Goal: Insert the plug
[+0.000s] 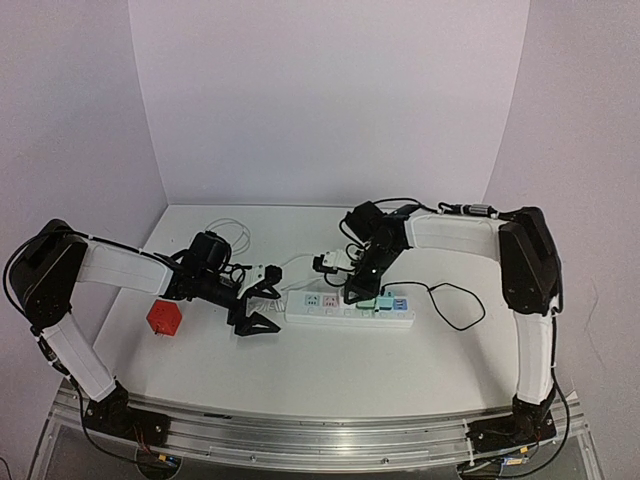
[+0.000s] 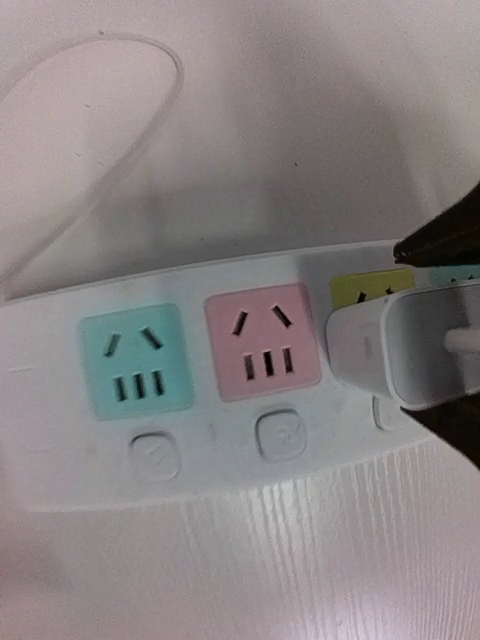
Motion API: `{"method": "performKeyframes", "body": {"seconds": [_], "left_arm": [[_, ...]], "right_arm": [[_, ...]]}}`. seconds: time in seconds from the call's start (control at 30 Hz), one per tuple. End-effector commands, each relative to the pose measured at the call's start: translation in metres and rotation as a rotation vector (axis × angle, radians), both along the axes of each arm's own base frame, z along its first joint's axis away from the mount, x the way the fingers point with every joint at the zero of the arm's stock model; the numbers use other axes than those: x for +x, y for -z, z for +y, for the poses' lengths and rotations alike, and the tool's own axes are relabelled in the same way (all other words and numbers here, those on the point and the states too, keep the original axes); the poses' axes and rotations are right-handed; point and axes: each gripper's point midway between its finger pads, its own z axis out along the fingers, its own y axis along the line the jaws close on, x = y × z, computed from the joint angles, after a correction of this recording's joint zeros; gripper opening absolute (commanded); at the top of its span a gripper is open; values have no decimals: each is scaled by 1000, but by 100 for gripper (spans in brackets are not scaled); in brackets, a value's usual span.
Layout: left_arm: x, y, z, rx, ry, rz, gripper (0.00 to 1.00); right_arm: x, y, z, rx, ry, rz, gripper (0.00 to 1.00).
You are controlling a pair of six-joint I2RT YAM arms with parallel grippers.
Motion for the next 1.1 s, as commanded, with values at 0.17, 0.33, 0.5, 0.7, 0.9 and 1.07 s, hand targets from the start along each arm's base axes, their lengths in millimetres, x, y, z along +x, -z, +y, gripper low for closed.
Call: {"method": "performKeyframes", "body": {"seconds": [0.17,0.33,0.5,0.7,0.9,1.07], "left_arm": [[7,-33,-6,-66,13,-72,91],[7,-34,-6,-70,15,-76,91],[6,-34,-5,-72,16,-80,92],[5,-35,-5,-72,14,-81,92],[7,-50,7,-38,9,-51,93],[26,-88,48,10,-101,-50,98]], "right_arm": [[17,22,-21,-136,151,-19,58],[26,-19,-9,-54,151,-79,66],[19,-59,3,57,115,-89,86],[14,-118,18,210,96,-121,90],[11,-160,17,276,94,-181,90],[10,-186,6,313,165,-218,90]]}}
